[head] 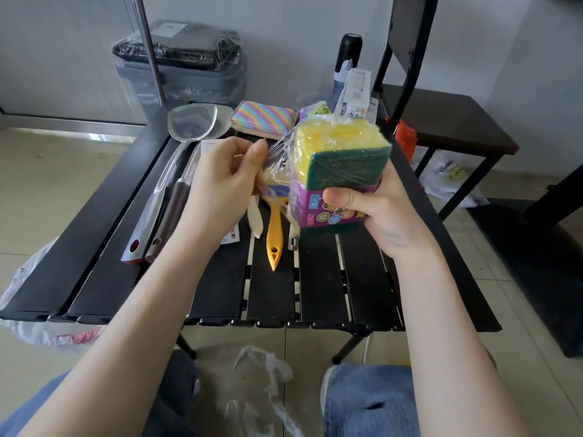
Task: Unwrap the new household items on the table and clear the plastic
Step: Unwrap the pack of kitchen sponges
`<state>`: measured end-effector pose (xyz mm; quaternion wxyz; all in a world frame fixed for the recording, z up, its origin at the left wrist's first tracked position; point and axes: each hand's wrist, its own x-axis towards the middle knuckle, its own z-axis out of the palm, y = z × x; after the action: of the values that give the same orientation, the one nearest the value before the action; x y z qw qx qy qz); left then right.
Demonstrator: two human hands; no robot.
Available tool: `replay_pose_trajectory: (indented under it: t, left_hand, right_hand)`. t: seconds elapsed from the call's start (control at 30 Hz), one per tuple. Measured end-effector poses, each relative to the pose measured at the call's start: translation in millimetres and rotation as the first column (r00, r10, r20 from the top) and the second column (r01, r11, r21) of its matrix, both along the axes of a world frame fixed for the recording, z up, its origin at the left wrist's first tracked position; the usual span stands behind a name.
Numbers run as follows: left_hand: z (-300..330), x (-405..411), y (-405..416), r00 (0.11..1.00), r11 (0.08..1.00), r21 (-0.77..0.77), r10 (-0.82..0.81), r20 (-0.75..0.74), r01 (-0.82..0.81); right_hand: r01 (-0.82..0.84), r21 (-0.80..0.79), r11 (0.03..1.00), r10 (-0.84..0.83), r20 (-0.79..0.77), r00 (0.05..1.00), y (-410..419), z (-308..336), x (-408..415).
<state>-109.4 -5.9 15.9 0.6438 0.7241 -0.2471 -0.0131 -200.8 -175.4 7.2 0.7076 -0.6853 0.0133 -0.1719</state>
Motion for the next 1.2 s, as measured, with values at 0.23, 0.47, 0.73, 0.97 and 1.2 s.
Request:
replay_pose_trajectory:
  t: [0.23, 0.47, 0.73, 0.97, 1.2]
  left_hand:
    - [7, 0, 7, 0.992, 0.991, -0.049, -0.122, 0.026, 0.124]
    - [0, -15, -2, 0.93, 0.97, -0.22, 0.17, 0.327, -0.1]
    - [6, -32, -5, 0.817, 0.956, -0.292, 0.153, 0.555, 0.019]
    - [-6, -18, -10, 0.924, 0.972, -0.155, 0.216, 0.315, -0.174]
    - [-1, -7, -7, 1.0, 0.999, -0.027, 0.027, 0.007, -0.027]
  right_hand:
    - [0.054, 0.002, 0.999, -0.054, -0.001, 0.999, 4, 1, -1]
    - [0.109, -0.014, 0.994, -0.11, -0.041, 0.993, 7, 3, 1]
    - [0.278, -0.017, 0.96, -0.279, -0.099, 0.955, 12, 6, 6]
    - [0.473, -0.065, 0.879, -0.476, -0.058, 0.877, 19, -2, 13]
    - [0.472, -0.203, 0.858, -0.476, 0.029, 0.879, 24, -7, 14]
